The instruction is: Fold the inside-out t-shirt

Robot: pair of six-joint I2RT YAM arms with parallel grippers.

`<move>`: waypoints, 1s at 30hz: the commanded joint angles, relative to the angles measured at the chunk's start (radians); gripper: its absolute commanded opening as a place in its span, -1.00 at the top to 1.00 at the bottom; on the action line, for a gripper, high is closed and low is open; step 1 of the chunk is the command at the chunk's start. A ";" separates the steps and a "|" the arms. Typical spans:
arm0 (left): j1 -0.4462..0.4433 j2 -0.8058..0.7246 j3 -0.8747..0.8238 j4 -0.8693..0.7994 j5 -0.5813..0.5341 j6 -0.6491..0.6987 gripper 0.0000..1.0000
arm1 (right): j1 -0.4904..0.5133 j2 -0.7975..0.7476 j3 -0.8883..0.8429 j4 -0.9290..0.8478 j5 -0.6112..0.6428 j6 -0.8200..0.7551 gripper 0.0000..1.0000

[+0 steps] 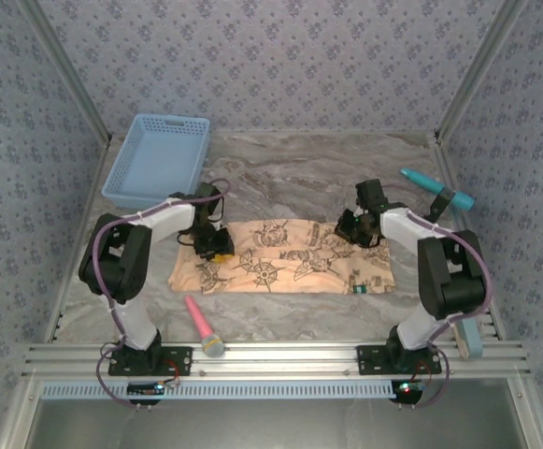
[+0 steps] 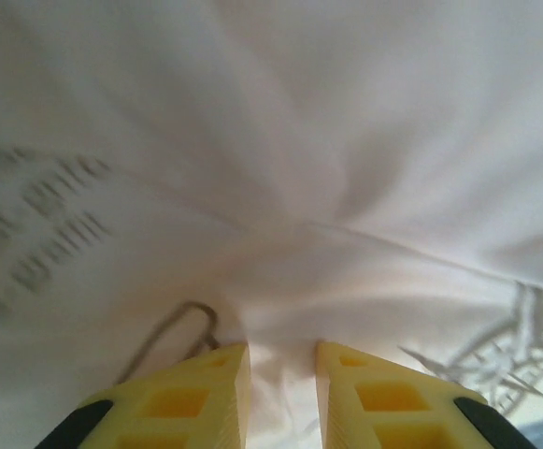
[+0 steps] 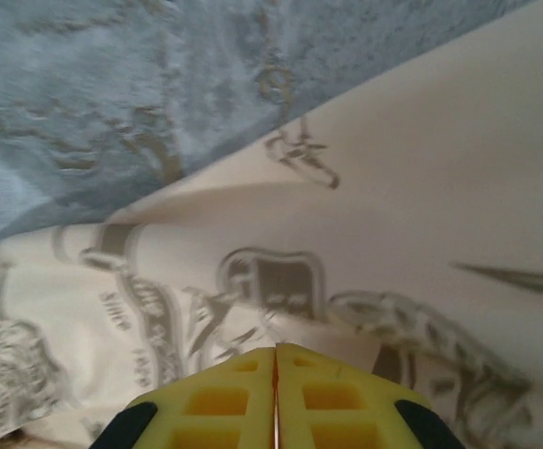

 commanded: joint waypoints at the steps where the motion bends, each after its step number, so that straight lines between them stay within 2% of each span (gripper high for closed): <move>1: 0.018 0.042 -0.010 0.015 -0.037 -0.010 0.49 | -0.022 0.036 -0.028 0.026 0.002 -0.067 0.83; 4: 0.020 0.065 -0.010 0.006 -0.064 0.015 0.49 | -0.048 0.035 -0.079 0.018 0.038 -0.125 0.84; 7: 0.020 0.081 -0.011 0.002 -0.053 0.038 0.48 | -0.083 0.011 -0.121 0.065 -0.018 -0.152 0.82; 13: 0.017 0.043 0.008 -0.042 -0.021 0.078 0.41 | -0.080 -0.107 -0.065 -0.014 0.049 -0.195 0.60; 17: -0.030 -0.043 0.114 -0.154 0.026 0.115 0.32 | -0.075 -0.242 -0.022 -0.201 0.157 -0.078 0.20; 19: -0.061 -0.066 0.167 -0.196 -0.013 0.142 0.29 | -0.069 -0.288 -0.037 -0.262 0.224 0.012 0.09; 22: -0.068 -0.055 0.195 -0.215 -0.095 0.184 0.28 | -0.058 -0.309 -0.080 -0.323 0.249 0.136 -0.03; 24: -0.067 -0.028 0.195 -0.220 -0.167 0.192 0.29 | -0.035 -0.309 -0.126 -0.332 0.282 0.237 -0.09; 26: -0.067 -0.003 0.192 -0.228 -0.176 0.201 0.29 | -0.016 -0.301 -0.170 -0.301 0.296 0.321 -0.17; 30: -0.066 0.015 0.138 -0.207 -0.197 0.200 0.29 | -0.018 -0.230 -0.217 -0.115 0.274 0.388 -0.11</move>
